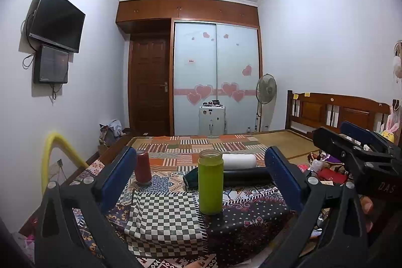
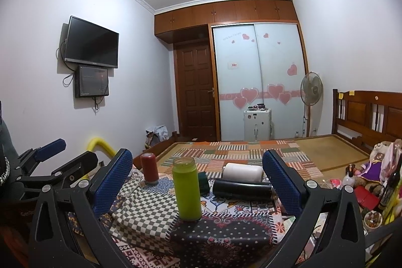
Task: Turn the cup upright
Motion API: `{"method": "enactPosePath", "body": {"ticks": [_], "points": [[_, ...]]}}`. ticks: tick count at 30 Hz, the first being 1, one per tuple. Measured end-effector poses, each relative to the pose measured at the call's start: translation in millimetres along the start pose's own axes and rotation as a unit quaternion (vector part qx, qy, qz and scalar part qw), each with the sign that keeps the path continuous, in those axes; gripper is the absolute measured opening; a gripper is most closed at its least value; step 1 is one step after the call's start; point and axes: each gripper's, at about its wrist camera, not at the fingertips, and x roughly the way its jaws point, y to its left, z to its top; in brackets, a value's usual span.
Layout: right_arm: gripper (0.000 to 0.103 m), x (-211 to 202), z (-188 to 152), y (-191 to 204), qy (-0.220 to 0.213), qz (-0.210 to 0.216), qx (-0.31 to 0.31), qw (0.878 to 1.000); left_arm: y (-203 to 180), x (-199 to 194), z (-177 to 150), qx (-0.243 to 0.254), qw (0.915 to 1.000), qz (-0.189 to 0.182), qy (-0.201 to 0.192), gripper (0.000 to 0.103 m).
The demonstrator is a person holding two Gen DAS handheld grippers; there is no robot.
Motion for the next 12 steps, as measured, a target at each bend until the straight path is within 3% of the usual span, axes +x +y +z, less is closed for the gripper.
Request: {"method": "enactPosePath", "body": {"ticks": [12], "points": [[0.103,-0.5,2.8,1.8,-0.001,-0.001,-0.002,1.0,0.4,2.3,-0.2,-0.006,0.9999,-0.007,0.007,0.103]]}}
